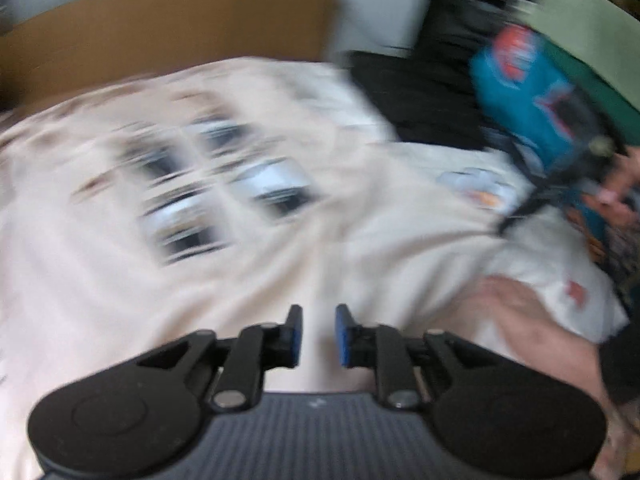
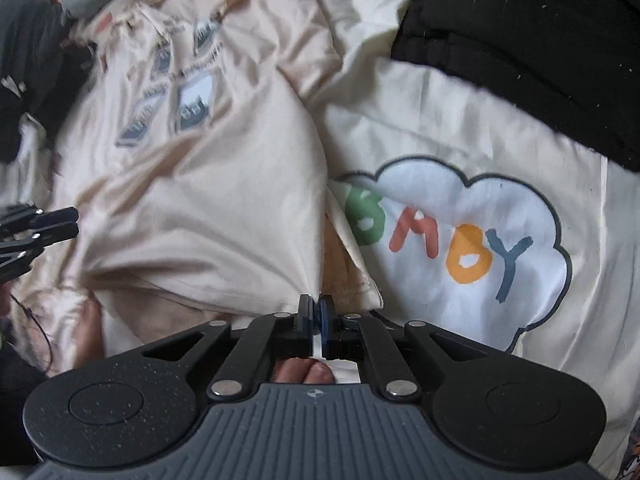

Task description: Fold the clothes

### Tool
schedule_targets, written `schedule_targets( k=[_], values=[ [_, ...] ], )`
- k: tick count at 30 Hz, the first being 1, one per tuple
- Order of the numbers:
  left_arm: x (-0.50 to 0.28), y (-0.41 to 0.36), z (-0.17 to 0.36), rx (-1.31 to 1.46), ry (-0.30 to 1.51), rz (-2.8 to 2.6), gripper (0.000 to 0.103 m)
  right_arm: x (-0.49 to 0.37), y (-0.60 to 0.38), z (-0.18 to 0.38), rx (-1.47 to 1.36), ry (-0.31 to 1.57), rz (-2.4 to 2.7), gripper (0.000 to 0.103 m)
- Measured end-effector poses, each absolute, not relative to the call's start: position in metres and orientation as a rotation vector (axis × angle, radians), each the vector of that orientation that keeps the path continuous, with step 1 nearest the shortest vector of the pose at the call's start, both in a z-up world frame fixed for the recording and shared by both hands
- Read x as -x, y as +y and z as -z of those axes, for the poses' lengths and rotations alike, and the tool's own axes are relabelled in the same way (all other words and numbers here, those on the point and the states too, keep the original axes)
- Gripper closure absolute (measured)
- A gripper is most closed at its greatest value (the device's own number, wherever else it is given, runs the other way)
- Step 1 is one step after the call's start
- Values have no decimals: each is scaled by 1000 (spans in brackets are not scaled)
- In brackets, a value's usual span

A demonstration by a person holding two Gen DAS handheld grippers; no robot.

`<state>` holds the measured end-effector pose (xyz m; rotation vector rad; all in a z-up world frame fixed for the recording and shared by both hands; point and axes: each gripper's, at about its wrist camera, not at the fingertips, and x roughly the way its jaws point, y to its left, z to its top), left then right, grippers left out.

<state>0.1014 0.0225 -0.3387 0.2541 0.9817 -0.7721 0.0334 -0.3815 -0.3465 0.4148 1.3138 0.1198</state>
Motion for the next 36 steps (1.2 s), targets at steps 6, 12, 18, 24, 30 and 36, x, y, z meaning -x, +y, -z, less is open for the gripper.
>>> schedule_targets(
  k=[6, 12, 18, 24, 30, 36],
  values=[
    [-116, 111, 329, -194, 1036, 468, 78, -34, -411, 329, -409, 1238, -42, 81],
    [-117, 172, 331, -183, 1083, 311, 67, -33, -430, 347, -430, 1256, 4, 80],
    [-116, 202, 337, -198, 1093, 253, 65, -41, -416, 355, -481, 1244, -51, 58],
    [-109, 214, 349, -60, 1150, 311, 62, -51, -413, 361, -536, 1231, -58, 45],
    [-91, 205, 377, -26, 1193, 312, 61, -55, -388, 373, -457, 1282, -91, 42],
    [-72, 187, 369, -111, 1113, 255, 76, -54, -364, 377, -330, 1313, -106, 56]
  ],
)
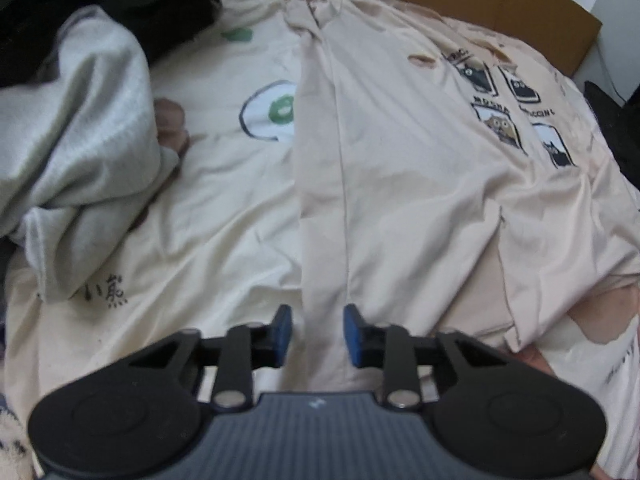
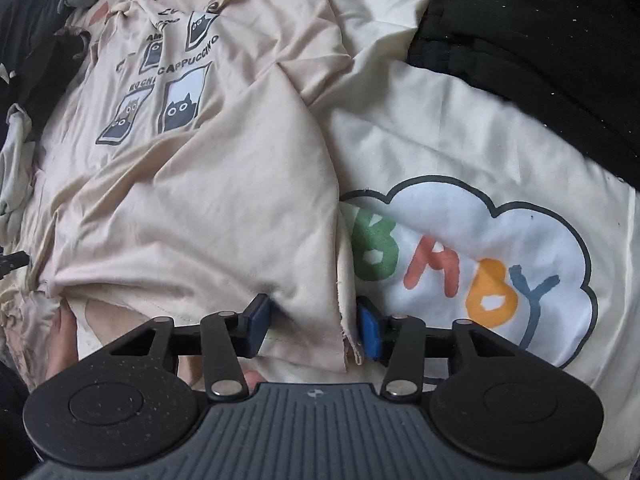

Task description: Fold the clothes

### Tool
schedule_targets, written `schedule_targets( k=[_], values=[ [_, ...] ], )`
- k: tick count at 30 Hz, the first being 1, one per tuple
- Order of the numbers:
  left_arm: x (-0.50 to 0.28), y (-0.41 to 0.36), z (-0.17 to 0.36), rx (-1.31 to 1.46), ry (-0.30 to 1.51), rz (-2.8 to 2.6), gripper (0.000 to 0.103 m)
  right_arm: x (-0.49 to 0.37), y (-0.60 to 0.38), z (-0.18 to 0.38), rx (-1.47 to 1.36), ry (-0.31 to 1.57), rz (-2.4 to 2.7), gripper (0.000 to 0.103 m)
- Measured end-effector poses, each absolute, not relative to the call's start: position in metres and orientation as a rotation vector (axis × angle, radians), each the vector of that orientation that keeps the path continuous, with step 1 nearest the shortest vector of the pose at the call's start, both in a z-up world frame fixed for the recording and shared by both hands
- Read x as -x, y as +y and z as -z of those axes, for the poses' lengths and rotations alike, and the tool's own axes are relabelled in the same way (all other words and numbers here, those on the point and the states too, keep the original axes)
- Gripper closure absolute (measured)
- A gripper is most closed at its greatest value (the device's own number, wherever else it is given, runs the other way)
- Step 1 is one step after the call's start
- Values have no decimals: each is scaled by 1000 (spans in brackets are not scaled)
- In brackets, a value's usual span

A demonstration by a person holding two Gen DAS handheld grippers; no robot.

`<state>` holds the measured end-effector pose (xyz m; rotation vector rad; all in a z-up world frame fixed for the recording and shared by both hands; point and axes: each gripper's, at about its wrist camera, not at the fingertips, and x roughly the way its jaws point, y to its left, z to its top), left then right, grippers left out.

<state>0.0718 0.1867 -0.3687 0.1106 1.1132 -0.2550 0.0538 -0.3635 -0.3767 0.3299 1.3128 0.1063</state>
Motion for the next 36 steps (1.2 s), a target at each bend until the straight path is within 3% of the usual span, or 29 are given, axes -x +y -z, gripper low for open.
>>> schedule_targets(
  k=[10, 11, 13, 17, 27, 28, 32, 36],
  values=[
    [-71, 165, 396, -167, 1137, 226, 76, -53, -357, 375, -297, 1324, -100, 95],
    [-71, 163, 397, -180, 1130, 230, 79, -52, -357, 374, -292, 1323, -100, 96],
    [-72, 159, 396, -207, 1130, 246, 100, -52, -355, 372, -286, 1324, -101, 100],
    [-73, 165, 383, -198, 1123, 245, 102, -51, -353, 364, -276, 1328, -105, 102],
    [-77, 214, 348, -126, 1125, 159, 103, -50, -343, 345, -295, 1331, -166, 99],
    [-78, 217, 348, -125, 1128, 151, 103, -50, -343, 343, -304, 1327, -172, 96],
    [-81, 236, 354, -110, 1149, 80, 103, -56, -345, 333, -310, 1304, -186, 65],
    [-80, 260, 360, -60, 1179, 17, 103, -66, -348, 321, -292, 1278, -195, 63]
  ],
)
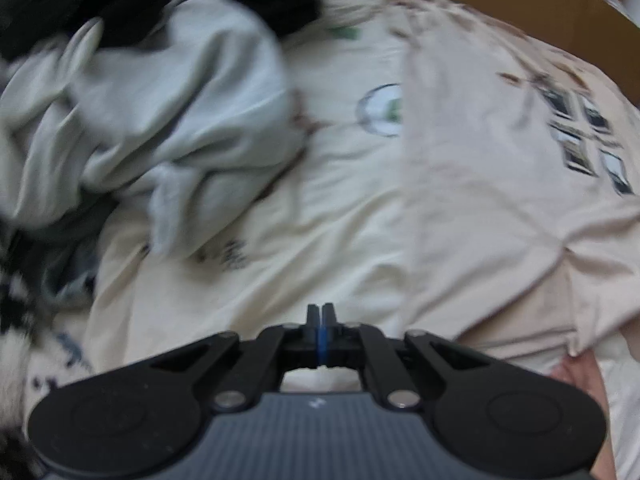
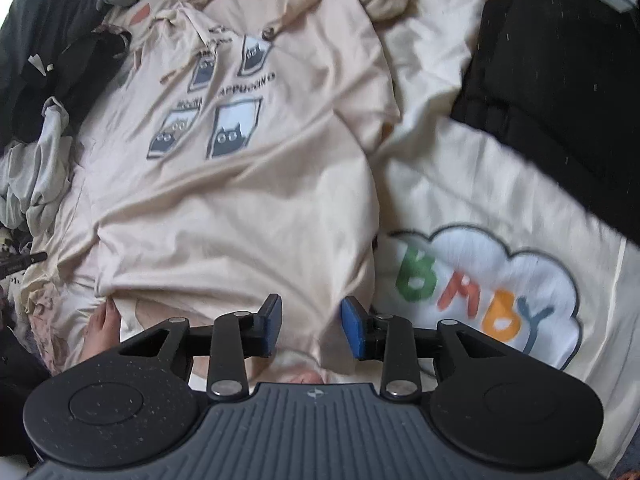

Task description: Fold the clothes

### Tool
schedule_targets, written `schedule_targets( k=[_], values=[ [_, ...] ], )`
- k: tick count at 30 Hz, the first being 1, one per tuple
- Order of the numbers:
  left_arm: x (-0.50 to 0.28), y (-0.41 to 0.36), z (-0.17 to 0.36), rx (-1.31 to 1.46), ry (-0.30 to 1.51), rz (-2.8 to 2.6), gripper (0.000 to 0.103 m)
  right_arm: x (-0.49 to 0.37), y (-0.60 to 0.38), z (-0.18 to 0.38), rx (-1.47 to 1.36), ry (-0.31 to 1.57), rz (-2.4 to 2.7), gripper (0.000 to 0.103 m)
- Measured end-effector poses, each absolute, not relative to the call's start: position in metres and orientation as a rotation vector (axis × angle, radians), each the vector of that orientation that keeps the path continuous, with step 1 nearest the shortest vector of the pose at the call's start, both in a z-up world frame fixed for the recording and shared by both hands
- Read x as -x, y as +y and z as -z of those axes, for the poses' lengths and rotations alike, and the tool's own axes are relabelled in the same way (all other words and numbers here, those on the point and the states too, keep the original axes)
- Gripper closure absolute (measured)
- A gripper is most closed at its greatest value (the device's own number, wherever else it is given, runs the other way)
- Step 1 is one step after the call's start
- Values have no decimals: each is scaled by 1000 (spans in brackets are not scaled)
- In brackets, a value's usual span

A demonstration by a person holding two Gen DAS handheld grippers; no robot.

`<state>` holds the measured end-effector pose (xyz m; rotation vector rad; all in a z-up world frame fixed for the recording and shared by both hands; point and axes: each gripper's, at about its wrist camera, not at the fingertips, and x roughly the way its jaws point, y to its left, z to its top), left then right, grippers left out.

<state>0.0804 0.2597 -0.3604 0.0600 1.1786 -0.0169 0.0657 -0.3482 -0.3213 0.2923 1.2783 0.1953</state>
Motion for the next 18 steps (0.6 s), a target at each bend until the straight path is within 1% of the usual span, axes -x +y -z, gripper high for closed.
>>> schedule_targets(
  k=[3, 5, 6, 7, 10, 18],
  values=[
    [-85, 261, 354, -60, 1164, 37, 103, -79, -353, 313, -259, 1260, -194, 61],
    [-96, 259, 348, -47, 1151, 47, 103, -90, -356, 306, -245, 1248, -193, 57],
    [-104, 259, 344, -37, 1144, 49, 102, -96, -359, 303, -241, 1244, -192, 57],
    [-115, 256, 341, -36, 1133, 62, 98, -102, -362, 300, -236, 1239, -193, 57],
    [-153, 246, 330, -48, 1098, 104, 95, -124, -369, 291, -238, 1208, -197, 56],
    [-256, 211, 307, -95, 997, 168, 94, -176, -377, 293, -246, 1153, -134, 56]
  ],
)
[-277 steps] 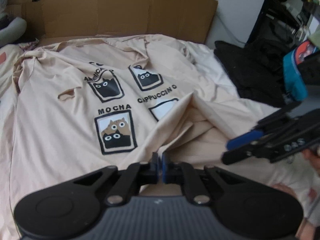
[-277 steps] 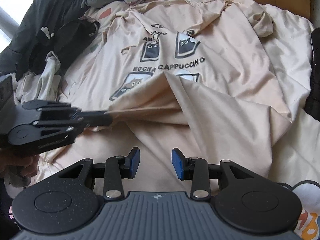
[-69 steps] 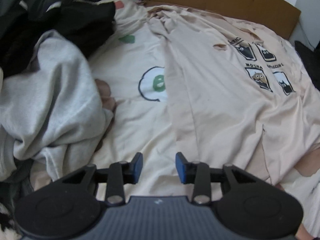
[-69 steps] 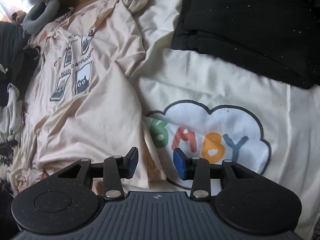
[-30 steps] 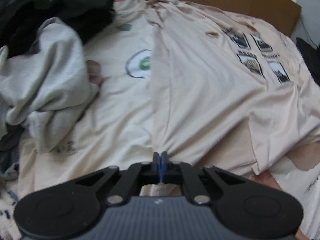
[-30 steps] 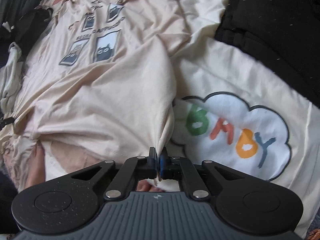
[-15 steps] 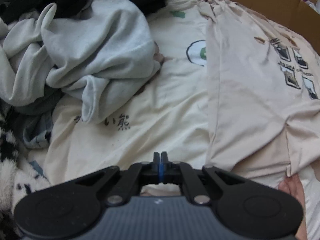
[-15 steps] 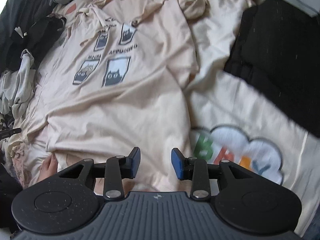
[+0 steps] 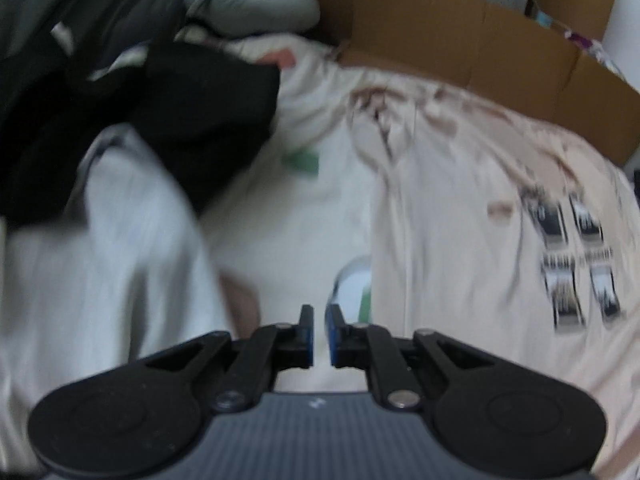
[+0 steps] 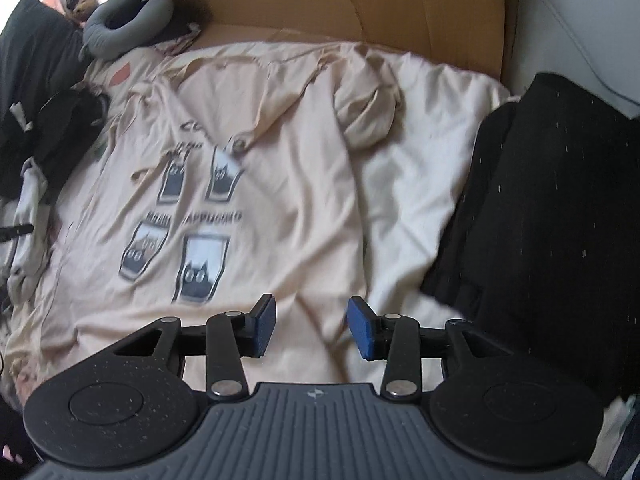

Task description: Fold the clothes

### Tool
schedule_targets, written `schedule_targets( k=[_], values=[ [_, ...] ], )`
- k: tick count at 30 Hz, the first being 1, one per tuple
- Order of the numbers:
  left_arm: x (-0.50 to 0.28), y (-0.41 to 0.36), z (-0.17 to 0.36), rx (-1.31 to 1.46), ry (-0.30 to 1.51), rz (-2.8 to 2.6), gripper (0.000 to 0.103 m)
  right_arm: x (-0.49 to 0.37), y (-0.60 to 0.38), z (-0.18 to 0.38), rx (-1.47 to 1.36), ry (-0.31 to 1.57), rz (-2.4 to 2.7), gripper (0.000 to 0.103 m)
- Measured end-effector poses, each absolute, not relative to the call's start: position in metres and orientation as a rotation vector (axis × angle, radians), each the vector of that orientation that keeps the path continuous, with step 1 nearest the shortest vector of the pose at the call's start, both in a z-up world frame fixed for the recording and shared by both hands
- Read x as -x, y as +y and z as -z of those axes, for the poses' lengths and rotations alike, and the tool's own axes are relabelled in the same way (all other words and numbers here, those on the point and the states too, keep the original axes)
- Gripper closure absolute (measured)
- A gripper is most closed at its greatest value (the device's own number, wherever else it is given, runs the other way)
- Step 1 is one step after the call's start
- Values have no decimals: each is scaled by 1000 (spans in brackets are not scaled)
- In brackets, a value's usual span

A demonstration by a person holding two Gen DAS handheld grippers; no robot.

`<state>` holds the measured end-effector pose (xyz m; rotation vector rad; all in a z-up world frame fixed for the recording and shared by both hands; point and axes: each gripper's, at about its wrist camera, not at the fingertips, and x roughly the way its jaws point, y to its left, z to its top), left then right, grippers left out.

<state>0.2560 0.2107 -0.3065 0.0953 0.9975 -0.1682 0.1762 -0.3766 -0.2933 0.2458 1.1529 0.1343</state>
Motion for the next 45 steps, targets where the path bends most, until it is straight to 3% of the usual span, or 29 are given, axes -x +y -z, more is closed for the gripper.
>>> schedule_targets(
  k=[12, 24, 34, 37, 45],
  values=[
    [-359, 149, 305, -133, 884, 215, 94, -221, -369, 303, -226, 1128, -123, 56],
    [-434, 100, 350, -185, 865, 273, 92, -300, -331, 305, -198, 1067, -223, 56],
    [-475, 97, 383, -127, 837, 335, 79, -372, -272, 308, -92, 1051, -355, 56],
    [-482, 98, 388, -100, 837, 330, 64, -389, -251, 308, -62, 1052, -407, 56],
    [-493, 99, 385, -36, 813, 353, 69, -439, -188, 316, 9, 1036, -505, 56]
  ],
)
